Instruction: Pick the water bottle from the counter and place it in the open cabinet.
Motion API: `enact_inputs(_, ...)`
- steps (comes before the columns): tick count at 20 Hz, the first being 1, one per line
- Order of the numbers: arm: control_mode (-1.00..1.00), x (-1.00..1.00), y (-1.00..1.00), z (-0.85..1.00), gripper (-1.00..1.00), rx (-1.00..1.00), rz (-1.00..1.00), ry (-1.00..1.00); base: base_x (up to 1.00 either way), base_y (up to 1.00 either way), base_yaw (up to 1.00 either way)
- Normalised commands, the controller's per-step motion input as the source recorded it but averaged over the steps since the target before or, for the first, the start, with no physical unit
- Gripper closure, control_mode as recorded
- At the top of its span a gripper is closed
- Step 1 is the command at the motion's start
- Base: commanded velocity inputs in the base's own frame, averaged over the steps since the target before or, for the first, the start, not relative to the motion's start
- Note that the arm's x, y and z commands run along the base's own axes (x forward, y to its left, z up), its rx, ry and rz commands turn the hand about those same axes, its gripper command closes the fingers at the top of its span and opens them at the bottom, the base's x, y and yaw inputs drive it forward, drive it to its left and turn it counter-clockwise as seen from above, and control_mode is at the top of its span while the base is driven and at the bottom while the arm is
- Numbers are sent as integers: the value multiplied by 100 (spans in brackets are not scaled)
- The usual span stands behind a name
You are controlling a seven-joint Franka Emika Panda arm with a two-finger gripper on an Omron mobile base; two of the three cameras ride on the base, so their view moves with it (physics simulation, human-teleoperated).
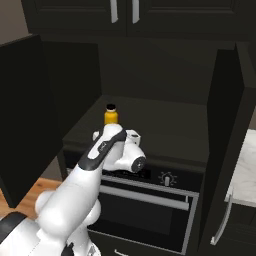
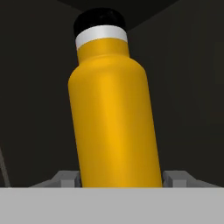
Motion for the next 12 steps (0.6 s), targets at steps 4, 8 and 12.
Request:
enact_inputs(4,-100,38,0,-24,100,0,-1,-1,0,0,0)
enact_inputs(8,-100,37,0,-21,100,0,-1,-1,0,0,0)
enact_inputs(12,-100,37,0,-20,100,0,-1,-1,0,0,0)
